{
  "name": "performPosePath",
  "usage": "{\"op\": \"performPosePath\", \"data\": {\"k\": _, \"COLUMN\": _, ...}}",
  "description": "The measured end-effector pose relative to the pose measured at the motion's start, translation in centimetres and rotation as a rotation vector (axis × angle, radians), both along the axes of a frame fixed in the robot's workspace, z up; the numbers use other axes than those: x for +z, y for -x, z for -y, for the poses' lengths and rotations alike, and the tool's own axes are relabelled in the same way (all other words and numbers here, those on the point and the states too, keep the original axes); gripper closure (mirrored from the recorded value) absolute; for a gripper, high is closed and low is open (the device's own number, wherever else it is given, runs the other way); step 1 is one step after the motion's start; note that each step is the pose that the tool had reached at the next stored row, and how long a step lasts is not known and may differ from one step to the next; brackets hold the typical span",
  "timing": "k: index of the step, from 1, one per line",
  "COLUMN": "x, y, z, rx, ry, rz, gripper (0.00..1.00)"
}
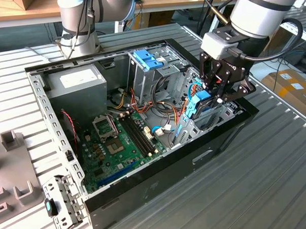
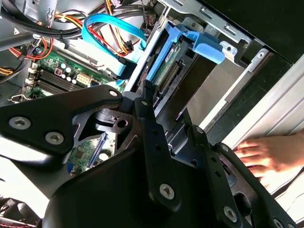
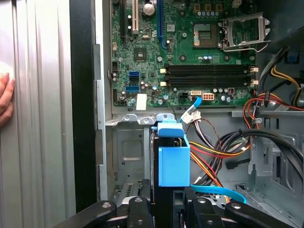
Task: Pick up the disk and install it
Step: 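Insert the disk into the insertion slot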
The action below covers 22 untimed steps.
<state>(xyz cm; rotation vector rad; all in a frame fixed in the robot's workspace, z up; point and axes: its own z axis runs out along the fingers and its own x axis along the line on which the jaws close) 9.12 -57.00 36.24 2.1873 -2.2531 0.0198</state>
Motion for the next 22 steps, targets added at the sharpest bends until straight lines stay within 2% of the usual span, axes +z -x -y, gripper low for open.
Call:
{"op": "performPosePath", "data": {"k": 5, "x": -0.01, "y": 0.0, "z": 0.0, "rx": 0.0, "ry": 0.0, "rz": 0.0, "gripper": 0.64}}
{"op": "performPosePath", "data": {"k": 6, "x": -0.01, "y": 0.0, "z": 0.0, "rx": 0.0, "ry": 0.0, "rz": 0.0, "gripper": 0.58}}
{"op": "performPosePath", "data": {"k": 13, "x": -0.03, "y": 0.01, "z": -0.01, "rx": 0.0, "ry": -0.0003, "rz": 0.0, "gripper": 0.58}}
{"op": "performPosePath", "data": {"k": 16, "x": -0.04, "y": 0.06, "z": -0.17, "rx": 0.0, "ry": -0.0003, "rz": 0.0, "gripper": 0.58}}
{"op": "performPosePath", "data": {"k": 22, "x": -0.05, "y": 0.08, "z": -0.24, "rx": 0.0, "ry": -0.0003, "rz": 0.0, "gripper": 0.58}}
